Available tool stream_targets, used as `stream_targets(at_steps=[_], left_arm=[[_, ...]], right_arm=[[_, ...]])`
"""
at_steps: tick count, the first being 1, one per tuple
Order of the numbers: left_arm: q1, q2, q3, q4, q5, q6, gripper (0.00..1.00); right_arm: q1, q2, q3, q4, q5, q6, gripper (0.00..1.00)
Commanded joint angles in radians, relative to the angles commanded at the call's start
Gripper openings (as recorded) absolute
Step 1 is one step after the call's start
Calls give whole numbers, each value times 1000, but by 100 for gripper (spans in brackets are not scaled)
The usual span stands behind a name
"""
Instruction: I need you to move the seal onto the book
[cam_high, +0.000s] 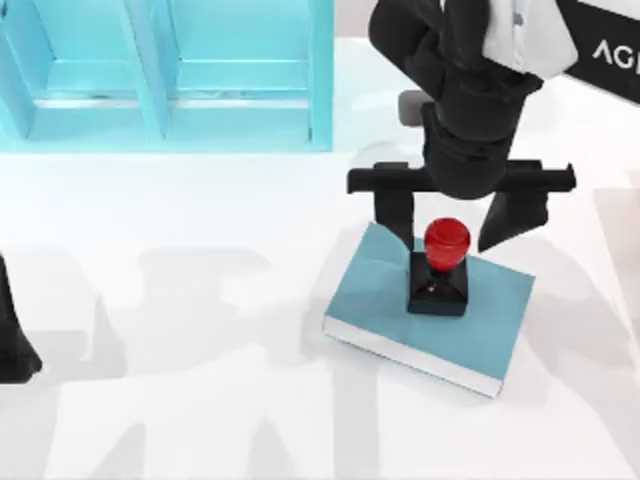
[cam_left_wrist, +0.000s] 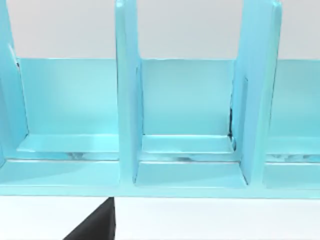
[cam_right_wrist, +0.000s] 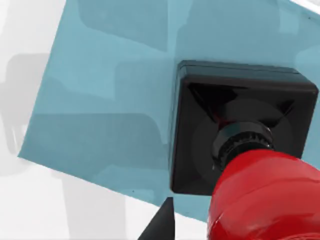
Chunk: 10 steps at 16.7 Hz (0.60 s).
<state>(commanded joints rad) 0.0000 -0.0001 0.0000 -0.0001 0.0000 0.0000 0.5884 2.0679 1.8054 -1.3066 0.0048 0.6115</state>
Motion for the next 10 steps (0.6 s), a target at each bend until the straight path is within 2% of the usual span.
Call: stream_targets(at_steps=[1,2,10], left_arm=[[0,0,0,0,0,0,100],[0,0,0,0,0,0,100],[0,0,0,0,0,0,100]], right_arm=[[0,0,0,0,0,0,98],[0,0,0,0,0,0,100],[-1,0,0,0,0,0,100]])
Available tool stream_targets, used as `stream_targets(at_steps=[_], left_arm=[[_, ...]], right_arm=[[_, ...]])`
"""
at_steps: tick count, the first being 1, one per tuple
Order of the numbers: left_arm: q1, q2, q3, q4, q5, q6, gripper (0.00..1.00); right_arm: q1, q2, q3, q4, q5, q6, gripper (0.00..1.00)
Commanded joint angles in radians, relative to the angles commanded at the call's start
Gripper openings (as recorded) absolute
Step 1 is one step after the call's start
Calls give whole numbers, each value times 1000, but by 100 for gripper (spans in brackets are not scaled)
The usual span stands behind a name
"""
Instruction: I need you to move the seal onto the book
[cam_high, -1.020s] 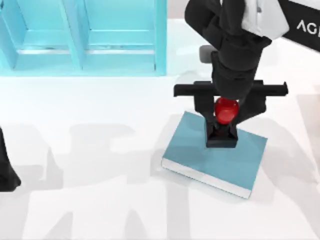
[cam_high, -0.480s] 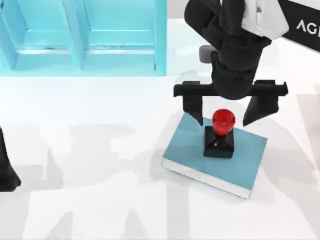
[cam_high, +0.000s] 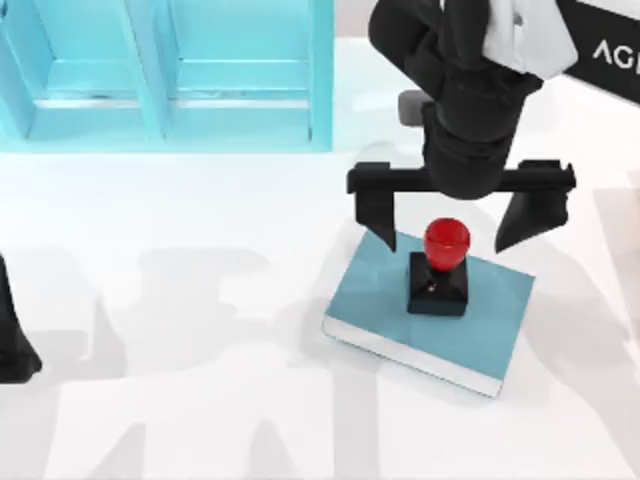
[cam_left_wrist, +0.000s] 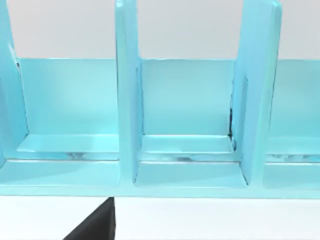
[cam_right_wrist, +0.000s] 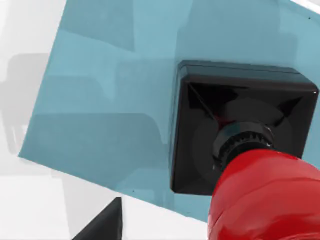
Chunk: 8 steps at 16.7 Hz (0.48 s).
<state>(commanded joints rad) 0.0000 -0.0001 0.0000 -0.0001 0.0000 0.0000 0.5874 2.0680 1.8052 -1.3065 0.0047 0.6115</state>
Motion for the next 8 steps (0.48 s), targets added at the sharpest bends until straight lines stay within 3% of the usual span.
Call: stream_targets(at_steps=[8], left_arm=[[0,0,0,0,0,0,100]], right_arm=[[-1,5,126,-121,0,-1,100]])
